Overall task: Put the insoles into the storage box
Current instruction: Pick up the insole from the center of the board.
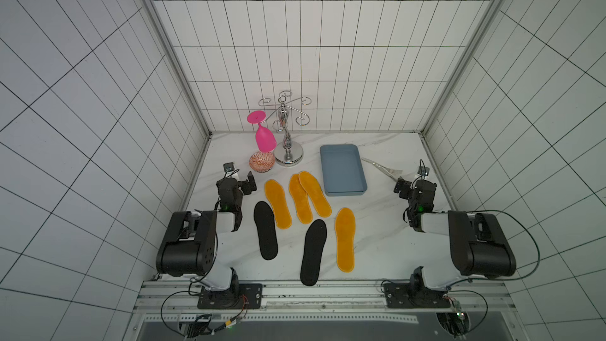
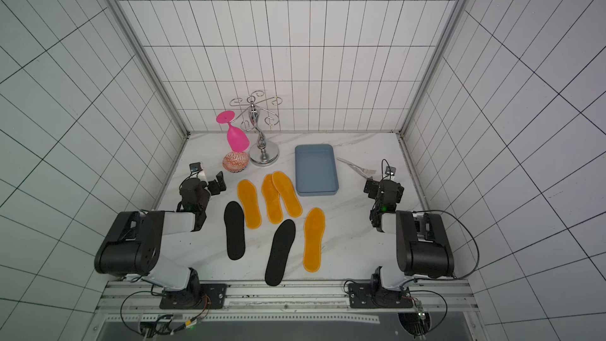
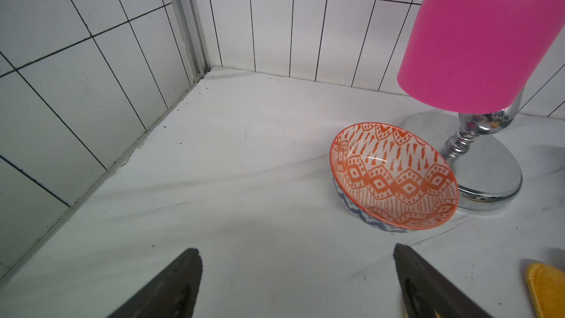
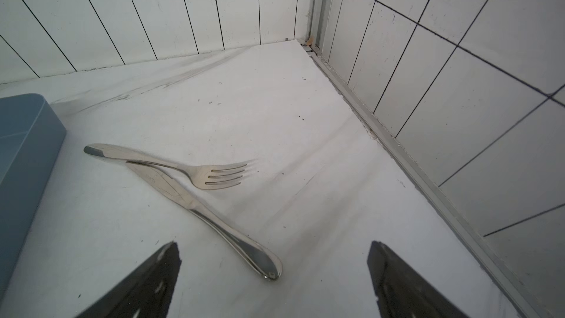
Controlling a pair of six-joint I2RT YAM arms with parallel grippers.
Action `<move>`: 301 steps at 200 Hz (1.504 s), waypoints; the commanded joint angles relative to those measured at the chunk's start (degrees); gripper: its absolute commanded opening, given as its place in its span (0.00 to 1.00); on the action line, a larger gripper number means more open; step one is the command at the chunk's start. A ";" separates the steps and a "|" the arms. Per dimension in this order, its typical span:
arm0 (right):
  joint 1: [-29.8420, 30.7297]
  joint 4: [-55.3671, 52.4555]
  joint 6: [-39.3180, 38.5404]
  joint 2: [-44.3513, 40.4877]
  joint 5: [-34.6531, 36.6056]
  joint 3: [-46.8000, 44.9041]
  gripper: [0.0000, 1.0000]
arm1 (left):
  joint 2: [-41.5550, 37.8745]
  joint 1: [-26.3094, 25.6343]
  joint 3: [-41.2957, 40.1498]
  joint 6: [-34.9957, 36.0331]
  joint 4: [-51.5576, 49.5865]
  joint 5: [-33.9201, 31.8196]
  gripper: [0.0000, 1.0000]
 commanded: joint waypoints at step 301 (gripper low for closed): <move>12.90 -89.71 23.97 -36.07 -7.86 23.17 0.99 | -26.03 -8.96 23.24 -25.27 -62.77 23.56 0.99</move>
